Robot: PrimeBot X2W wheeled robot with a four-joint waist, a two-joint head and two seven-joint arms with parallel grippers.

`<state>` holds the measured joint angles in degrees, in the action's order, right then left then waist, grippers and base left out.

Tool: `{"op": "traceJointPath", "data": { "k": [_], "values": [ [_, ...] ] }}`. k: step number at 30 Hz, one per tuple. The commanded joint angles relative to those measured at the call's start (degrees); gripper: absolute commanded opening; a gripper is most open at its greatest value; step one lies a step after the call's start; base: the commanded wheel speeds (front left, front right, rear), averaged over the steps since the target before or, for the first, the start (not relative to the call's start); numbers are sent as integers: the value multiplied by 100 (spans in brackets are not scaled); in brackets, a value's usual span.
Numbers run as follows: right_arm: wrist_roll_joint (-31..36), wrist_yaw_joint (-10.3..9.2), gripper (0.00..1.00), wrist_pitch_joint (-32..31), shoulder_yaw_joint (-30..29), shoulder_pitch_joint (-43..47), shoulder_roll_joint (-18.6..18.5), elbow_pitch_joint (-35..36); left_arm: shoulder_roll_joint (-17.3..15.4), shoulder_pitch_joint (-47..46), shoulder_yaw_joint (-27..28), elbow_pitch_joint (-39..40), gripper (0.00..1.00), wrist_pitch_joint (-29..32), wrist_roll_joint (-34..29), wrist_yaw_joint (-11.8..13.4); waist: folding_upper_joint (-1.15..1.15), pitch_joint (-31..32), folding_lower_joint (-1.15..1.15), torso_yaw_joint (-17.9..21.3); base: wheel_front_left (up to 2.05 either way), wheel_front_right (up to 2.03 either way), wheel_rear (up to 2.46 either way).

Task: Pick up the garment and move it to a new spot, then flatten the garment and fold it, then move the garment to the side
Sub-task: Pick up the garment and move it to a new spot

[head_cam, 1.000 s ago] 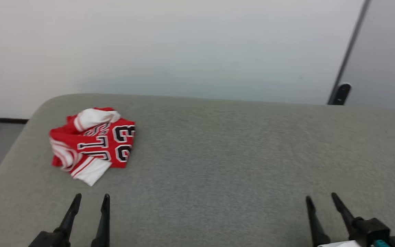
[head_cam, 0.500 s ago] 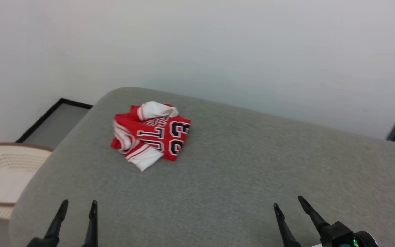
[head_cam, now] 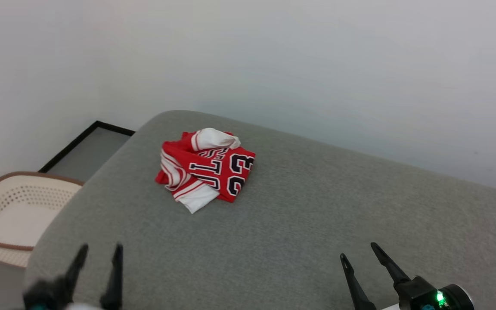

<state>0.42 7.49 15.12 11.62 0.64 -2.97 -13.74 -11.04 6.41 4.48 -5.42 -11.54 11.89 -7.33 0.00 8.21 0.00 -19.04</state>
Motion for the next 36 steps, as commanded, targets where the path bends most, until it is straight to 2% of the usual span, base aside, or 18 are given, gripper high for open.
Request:
{"op": "traceJointPath", "data": {
  "k": [1,11,17,18,25,31,36],
  "values": [
    [51,0,100,6,-7,-83,-20,27,-99,-284,7,-28,100,187,242,-13,0,-238,0,315,0,0,0],
    [200,-1,100,5,-278,-445,-237,354,-1402,-2190,-221,-69,100,1784,1764,-19,0,-1373,0,1376,0,0,0],
    [246,-2,100,6,-393,-682,-296,605,-2216,-3475,-591,-335,100,2866,2391,-12,0,-2120,0,1880,0,0,0],
    [246,-2,100,6,-393,-682,-296,605,-2216,-3475,-591,-335,100,2866,2391,-12,0,-2120,0,1880,0,0,0],
    [280,-1,100,6,-327,-920,-250,848,-2857,-4851,-1079,-1087,100,3989,2912,-13,0,-2809,0,2380,0,0,0],
    [247,-1,100,6,-293,-1053,-202,1009,-3394,-5471,-1563,-2225,100,4989,3280,-9,0,-3227,0,2740,0,0,0],
    [211,-1,100,6,-308,-1025,-174,1117,-3478,-5625,-1744,-3059,100,5947,3486,29,0,-3400,0,2897,0,0,0]
  ]
}}
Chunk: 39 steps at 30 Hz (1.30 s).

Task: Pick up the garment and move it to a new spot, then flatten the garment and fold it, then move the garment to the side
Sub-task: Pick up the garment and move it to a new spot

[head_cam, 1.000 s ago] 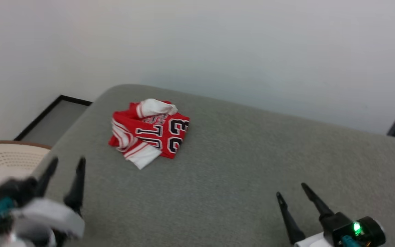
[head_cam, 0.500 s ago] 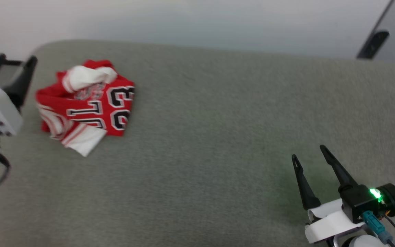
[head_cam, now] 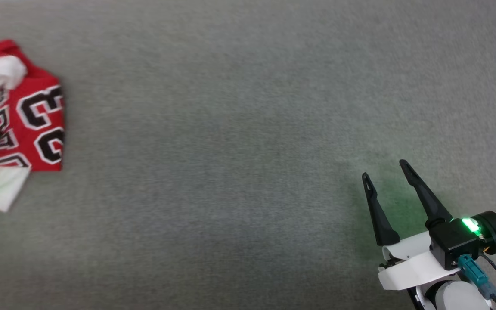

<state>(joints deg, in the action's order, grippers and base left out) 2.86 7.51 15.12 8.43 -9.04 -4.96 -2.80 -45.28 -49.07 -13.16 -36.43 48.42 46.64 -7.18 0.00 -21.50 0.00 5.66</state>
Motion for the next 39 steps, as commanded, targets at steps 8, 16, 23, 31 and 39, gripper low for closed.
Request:
{"op": "traceJointPath", "data": {
  "k": [8,16,23,31,39],
  "values": [
    [-15,-4,100,6,50,-89,71,102,65,55,-133,-898,100,275,25,216,0,-633,0,534,0,0,0],
    [-33,-5,100,6,139,-149,110,7,608,199,-297,-1605,0,118,-20,464,0,-513,0,501,0,0,0],
    [-78,-5,100,6,186,-51,119,-176,376,-658,-323,-1353,0,-268,-243,283,0,125,0,268,0,0,0],
    [-191,-5,100,6,299,179,167,-476,414,-1741,-808,-677,0,53,-674,146,0,1116,0,-122,0,0,0],
    [-200,-5,100,6,26,387,201,-586,1041,-1647,-1204,323,0,607,-429,63,0,1715,0,-301,0,0,0]
  ]
}}
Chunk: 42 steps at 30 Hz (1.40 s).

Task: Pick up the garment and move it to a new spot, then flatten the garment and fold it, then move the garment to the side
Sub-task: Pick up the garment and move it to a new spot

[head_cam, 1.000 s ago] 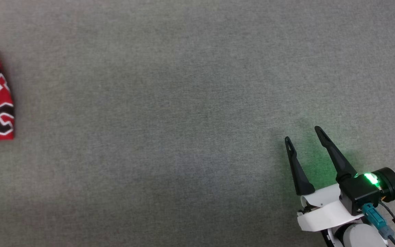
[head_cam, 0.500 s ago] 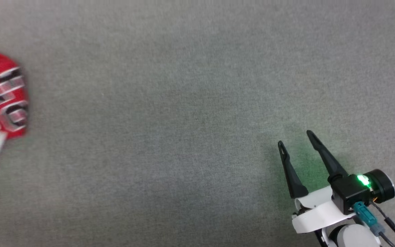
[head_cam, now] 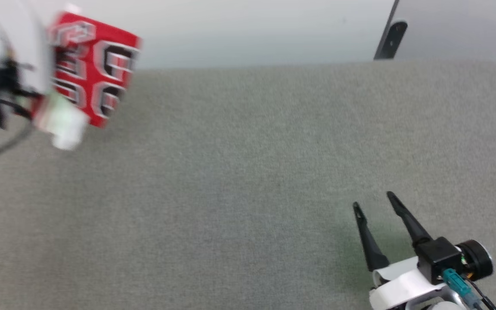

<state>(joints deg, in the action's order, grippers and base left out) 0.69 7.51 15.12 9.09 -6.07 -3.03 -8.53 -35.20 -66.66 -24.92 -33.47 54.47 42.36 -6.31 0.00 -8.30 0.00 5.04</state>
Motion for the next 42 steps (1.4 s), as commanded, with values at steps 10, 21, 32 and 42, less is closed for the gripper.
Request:
{"op": "traceJointPath", "data": {
  "k": [10,21,32,42],
  "values": [
    [279,-4,100,6,-822,179,8,-95,562,1288,-492,1936,0,709,468,255,0,463,0,472,0,0,0],
    [212,-5,100,6,-1098,-46,13,-141,962,1824,-899,2703,0,903,561,499,0,79,0,1595,0,0,0],
    [-184,-5,100,6,-806,-204,23,-243,941,2790,-1208,2012,0,313,367,407,0,-388,0,2264,0,0,0],
    [-209,-5,100,6,-617,-208,14,-449,977,2692,-1773,1445,100,-24,299,-76,0,-111,0,1993,0,0,0]
  ]
}}
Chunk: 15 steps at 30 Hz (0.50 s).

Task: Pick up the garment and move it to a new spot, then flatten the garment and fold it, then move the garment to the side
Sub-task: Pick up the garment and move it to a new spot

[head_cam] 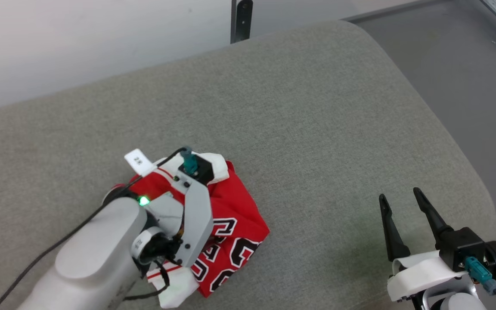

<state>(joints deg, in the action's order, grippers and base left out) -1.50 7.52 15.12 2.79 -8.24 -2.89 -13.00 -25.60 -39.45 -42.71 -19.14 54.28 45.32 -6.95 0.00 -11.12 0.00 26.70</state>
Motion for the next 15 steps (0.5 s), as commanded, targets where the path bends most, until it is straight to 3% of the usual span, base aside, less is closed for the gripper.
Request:
{"op": "traceJointPath", "data": {
  "k": [1,9,15],
  "values": [
    [38,-5,100,6,14,30,3,-26,12,-80,-22,6,100,-21,17,-17,0,242,0,-242,0,0,0],
    [285,-5,100,6,-19,210,1,-203,-229,-259,-23,329,100,-137,302,-52,0,781,0,-839,0,0,0],
    [310,-6,100,6,26,329,0,-97,-462,-84,240,533,100,-771,270,-9,0,1029,0,-1254,0,0,0]
  ]
}}
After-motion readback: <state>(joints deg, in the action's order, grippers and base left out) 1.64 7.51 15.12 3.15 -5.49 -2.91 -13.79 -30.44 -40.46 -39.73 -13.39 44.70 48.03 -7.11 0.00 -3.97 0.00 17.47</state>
